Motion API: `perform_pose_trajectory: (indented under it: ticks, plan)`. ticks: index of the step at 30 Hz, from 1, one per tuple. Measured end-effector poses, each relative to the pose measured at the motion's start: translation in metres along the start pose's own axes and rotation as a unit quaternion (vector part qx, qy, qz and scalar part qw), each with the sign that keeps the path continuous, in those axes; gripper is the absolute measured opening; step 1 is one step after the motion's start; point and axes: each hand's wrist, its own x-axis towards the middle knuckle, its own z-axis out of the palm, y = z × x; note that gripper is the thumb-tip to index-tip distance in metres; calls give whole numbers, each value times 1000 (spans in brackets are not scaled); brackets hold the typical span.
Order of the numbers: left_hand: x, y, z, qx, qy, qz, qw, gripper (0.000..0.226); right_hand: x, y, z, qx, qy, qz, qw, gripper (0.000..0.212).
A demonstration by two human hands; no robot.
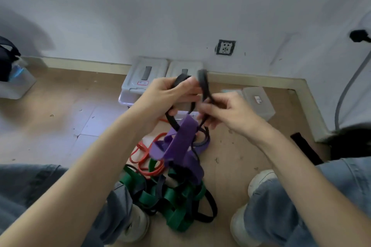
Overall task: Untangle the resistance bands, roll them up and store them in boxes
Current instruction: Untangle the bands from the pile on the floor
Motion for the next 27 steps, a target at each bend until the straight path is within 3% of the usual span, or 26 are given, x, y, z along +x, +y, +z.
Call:
perform_pose_trajectory:
  ticks: [2,3,5,6,8,10,12,13,15,17,19,20,23,27]
  plan:
    - [2,-13,-7,68,-12,-50,996,30,0,-5,-8,42,80,2,996,26]
    - [3,-21,-11,164,-28,-61,984,28,-1,-9,-14,83,115,0,990,29]
    - [2,-37,-15,335,-82,-77,936,19,-3,-17,-23,170,136,-5,976,30]
    - [1,-43,-16,339,-111,-88,930,16,-4,-20,-23,201,121,-7,972,30]
    - [-2,-50,-13,228,-179,-105,951,11,-6,-24,-14,268,72,-18,961,29]
    - [-6,-54,-4,168,-255,-114,945,13,-5,-27,-10,347,66,-44,934,28]
    - [-6,-61,4,199,-265,-95,939,12,-2,-26,-22,428,105,-68,895,26]
    - [-7,-60,6,198,-234,-84,948,11,-2,-22,-30,451,122,-60,882,23]
    - [-3,-46,5,105,-128,-57,985,11,-3,-9,-38,403,103,2,910,30]
    - [2,-21,-1,-46,-53,-9,998,15,-7,4,-30,235,-10,70,970,50]
    - [5,-1,-4,-95,-16,30,995,19,-9,7,-13,130,-111,53,984,37]
    - [4,3,-2,-84,5,29,996,20,-8,5,-4,108,-120,23,987,29]
    - [1,-5,6,-56,51,-11,997,17,0,-1,9,-18,-64,-37,997,18]
    - [1,-15,-6,-53,85,1,995,13,5,4,7,-129,67,-20,989,13]
